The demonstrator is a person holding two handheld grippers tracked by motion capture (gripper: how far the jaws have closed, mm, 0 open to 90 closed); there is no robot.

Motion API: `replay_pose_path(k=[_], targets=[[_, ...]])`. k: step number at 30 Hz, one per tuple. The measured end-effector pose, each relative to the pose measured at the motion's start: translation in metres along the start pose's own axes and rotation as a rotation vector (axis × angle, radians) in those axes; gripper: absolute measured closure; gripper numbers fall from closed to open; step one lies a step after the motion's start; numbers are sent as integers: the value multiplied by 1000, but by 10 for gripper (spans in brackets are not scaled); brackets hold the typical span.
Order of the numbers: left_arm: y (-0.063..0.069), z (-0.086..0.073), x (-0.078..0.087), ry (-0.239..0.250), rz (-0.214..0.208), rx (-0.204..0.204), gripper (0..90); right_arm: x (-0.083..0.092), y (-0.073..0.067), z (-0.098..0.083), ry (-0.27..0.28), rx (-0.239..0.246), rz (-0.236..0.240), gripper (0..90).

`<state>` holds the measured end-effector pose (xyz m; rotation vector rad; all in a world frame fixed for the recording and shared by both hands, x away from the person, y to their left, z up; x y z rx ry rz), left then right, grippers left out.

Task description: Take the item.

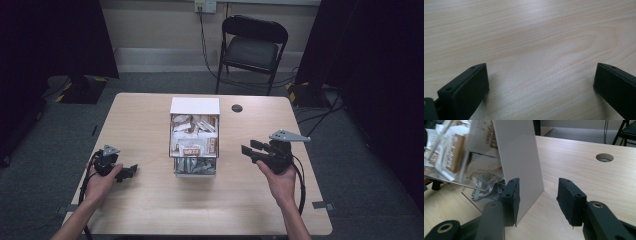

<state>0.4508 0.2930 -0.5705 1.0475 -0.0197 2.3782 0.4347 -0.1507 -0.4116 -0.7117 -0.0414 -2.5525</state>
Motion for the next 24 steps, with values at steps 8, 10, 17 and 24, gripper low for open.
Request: replay_pose_path(k=[8, 10, 17, 24], targets=[[0, 0, 0, 0, 0, 0, 0, 9, -11, 14, 24, 8, 23, 482], [0, 0, 0, 0, 0, 0, 0, 13, -13, 19, 36, 9, 37, 473], [0, 0, 0, 0, 0, 0, 0, 22, -22, 31, 63, 5, 62, 475], [0, 0, 0, 0, 0, 0, 0, 22, -37, 44, 76, 23, 103, 471]])
Point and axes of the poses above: each handheld gripper's, and its own axes: x roughly backward along the jaws, z roughly out of its top, y roughly to its right, the point moved 8 cm from there along -x, roughly forward along the jaws, and after that the axes turned 13 degrees about -z, right-handed, at the moved point
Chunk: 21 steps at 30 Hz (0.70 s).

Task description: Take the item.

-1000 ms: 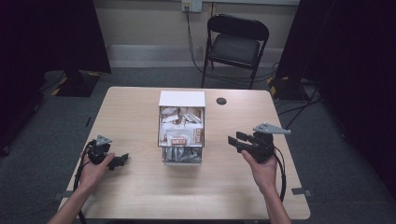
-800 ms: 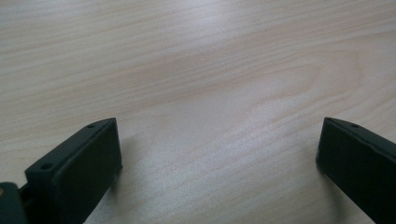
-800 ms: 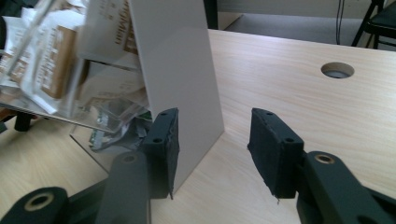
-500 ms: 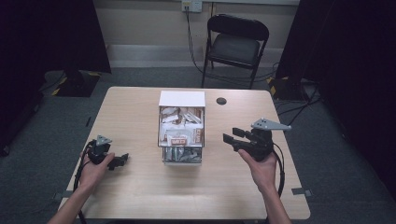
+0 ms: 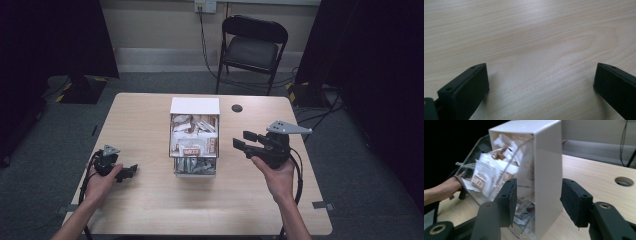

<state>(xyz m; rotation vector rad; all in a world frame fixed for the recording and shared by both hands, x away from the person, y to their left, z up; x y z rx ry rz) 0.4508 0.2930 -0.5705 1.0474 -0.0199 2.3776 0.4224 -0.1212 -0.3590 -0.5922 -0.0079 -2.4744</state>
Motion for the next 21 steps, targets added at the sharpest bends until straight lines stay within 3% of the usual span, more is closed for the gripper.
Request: replay_pose_path(k=[8, 17, 21], targets=[[0, 0, 0, 0, 0, 0, 0, 1, -21, 19, 44, 30, 53, 468], [0, 0, 0, 0, 0, 0, 0, -12, -46, 30, 34, 67, 111, 447], [0, 0, 0, 0, 0, 0, 0, -20, -61, 36, 33, 99, 143, 481]])
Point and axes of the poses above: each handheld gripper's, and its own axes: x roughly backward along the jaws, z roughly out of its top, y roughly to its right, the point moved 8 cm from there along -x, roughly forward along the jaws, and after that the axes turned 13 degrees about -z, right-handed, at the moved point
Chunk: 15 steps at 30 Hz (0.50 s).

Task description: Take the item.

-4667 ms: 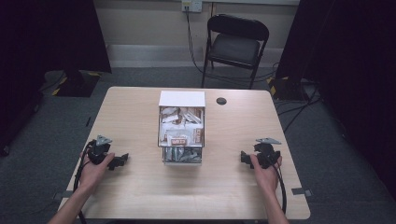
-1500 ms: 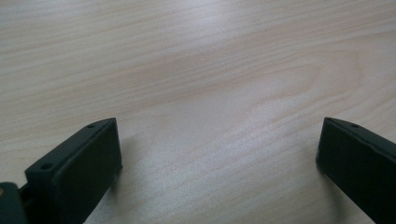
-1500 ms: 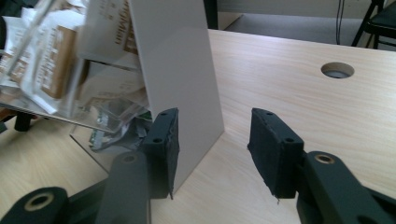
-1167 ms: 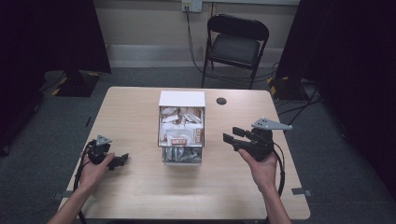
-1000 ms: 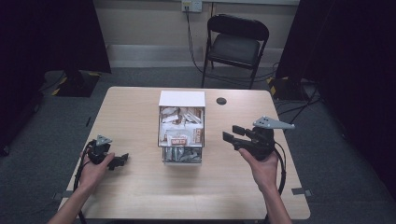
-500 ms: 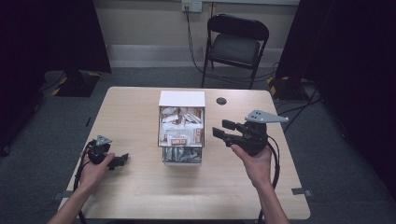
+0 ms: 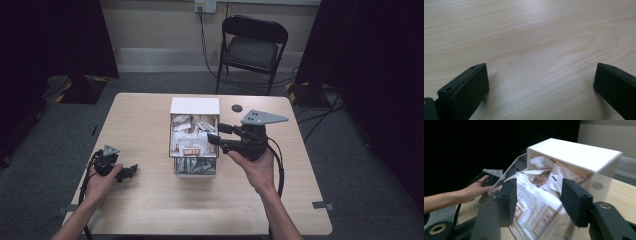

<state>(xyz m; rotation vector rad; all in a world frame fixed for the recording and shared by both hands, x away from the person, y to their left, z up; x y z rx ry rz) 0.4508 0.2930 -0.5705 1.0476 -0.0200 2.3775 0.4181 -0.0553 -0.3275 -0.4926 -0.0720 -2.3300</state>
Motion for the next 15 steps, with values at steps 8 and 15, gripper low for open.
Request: replay_pose_path(k=[8, 15], targets=[[0, 0, 0, 0, 0, 0, 0, -23, -16, 2, -23, 35, 44, 557], [0, 0, 0, 0, 0, 0, 0, -40, -22, -4, -79, 51, 73, 576]])
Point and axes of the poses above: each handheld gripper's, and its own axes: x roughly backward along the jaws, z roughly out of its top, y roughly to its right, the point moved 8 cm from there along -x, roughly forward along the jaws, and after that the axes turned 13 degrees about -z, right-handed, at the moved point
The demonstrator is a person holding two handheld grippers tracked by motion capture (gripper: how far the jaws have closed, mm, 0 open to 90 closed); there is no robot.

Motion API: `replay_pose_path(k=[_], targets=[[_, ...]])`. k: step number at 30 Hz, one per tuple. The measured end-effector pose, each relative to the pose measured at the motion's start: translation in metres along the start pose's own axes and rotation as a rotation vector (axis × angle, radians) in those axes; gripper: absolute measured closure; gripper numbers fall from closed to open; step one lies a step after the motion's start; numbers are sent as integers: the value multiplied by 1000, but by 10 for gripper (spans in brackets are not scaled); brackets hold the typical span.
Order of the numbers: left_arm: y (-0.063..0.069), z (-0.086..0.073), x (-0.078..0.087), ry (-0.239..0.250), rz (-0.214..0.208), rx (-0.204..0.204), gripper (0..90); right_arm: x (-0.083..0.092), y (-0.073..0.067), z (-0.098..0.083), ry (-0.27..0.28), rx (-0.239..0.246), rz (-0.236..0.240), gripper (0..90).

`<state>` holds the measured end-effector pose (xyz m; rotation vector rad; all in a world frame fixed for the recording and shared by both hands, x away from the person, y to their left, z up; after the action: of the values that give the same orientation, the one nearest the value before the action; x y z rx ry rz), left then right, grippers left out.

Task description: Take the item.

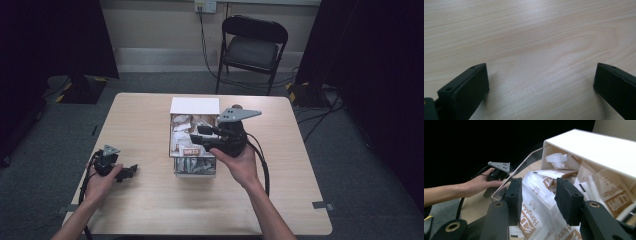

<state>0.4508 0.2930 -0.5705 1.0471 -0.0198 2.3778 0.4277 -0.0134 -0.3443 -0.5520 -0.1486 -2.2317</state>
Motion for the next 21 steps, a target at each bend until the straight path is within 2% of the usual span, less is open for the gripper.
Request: replay_pose_path(k=[8, 11, 21], targets=[[0, 0, 0, 0, 0, 0, 0, -8, 1, -7, -47, 6, 8, 629], [0, 0, 0, 0, 0, 0, 0, -9, 1, -9, -60, -8, 27, 624], [0, 0, 0, 0, -1, -2, 0, -9, -4, -14, -98, 3, 61, 677]])
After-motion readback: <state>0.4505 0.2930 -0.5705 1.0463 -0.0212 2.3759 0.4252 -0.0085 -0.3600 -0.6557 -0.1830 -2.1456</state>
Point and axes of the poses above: each handheld gripper's, and its own axes: x roughly backward along the jaws, z roughly out of its top, y roughly to its right, the point moved 8 cm from there along -x, roughly forward along the jaws, and after that the axes turned 13 degrees about -z, right-handed, at the moved point
